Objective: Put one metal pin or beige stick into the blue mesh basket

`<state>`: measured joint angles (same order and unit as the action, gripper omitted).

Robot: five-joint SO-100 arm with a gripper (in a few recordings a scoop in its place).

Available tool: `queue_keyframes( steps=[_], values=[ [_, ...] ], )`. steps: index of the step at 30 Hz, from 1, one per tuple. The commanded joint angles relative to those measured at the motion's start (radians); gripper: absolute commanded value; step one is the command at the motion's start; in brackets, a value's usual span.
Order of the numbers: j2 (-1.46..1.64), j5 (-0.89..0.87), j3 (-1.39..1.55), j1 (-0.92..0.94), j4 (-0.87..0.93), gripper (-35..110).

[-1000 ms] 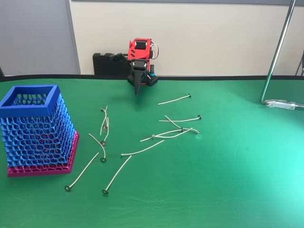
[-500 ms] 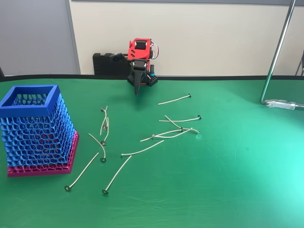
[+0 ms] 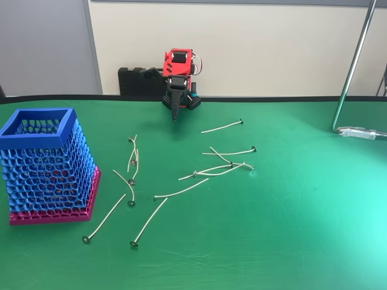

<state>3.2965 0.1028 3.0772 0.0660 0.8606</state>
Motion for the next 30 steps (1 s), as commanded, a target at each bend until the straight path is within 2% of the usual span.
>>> queue_keyframes(
  steps=[1,4,11,22,30],
  values=[
    [-0.032,0.020,-0.031,0.002,-0.038,1],
    [-0.071,0.040,-0.049,0.003,-0.074,1],
    [-0.227,0.095,-0.193,-0.002,-0.014,1],
    [-0.506,0.388,-0.445,0.044,0.035,1],
    [-0.729,0.543,-0.770,0.087,0.293,1]
  ],
)
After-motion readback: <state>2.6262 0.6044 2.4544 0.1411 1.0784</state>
